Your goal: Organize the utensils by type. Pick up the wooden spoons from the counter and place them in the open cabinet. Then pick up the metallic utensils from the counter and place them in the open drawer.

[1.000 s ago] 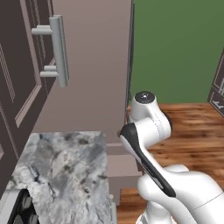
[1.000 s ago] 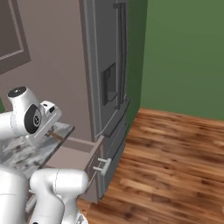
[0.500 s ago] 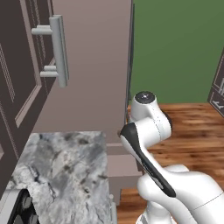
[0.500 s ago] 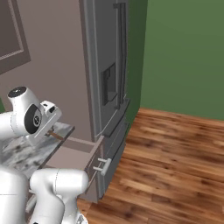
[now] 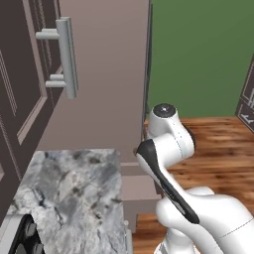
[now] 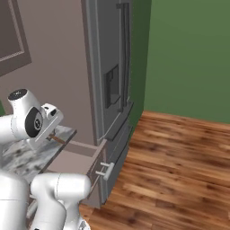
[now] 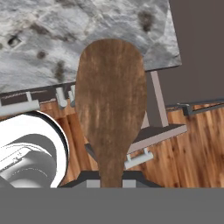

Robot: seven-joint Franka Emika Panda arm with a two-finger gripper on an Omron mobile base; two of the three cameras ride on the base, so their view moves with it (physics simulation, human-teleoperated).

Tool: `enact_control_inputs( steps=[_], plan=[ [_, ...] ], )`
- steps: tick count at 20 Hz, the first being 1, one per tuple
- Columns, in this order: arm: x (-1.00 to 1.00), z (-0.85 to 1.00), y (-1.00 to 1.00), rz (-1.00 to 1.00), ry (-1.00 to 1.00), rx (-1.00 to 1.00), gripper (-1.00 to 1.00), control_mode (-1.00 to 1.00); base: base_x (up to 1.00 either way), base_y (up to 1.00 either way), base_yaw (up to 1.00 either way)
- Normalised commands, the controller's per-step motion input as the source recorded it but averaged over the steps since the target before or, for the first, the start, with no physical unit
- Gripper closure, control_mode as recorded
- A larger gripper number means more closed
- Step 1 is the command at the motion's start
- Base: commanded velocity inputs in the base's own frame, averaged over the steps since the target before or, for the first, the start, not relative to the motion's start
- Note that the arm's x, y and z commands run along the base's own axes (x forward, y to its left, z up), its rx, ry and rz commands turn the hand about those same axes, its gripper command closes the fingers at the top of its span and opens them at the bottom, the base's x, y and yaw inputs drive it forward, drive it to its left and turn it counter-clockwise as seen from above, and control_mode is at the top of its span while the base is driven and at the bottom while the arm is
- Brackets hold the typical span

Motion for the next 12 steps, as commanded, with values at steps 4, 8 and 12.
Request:
enact_control_inputs(
  steps=[4, 8, 12],
  plan=[
    [0.27, 0.00, 0.00, -0.20, 0.00, 0.00, 1.00, -1.00, 0.05, 0.00, -0.03],
    [0.56, 0.00, 0.00, -0.40, 0.00, 0.06, 1.00, -1.00, 0.00, 0.00, 0.00],
    [0.59, 0.00, 0.00, -0.47, 0.00, 0.14, 1.00, -1.00, 0.00, 0.00, 0.00]
  ],
)
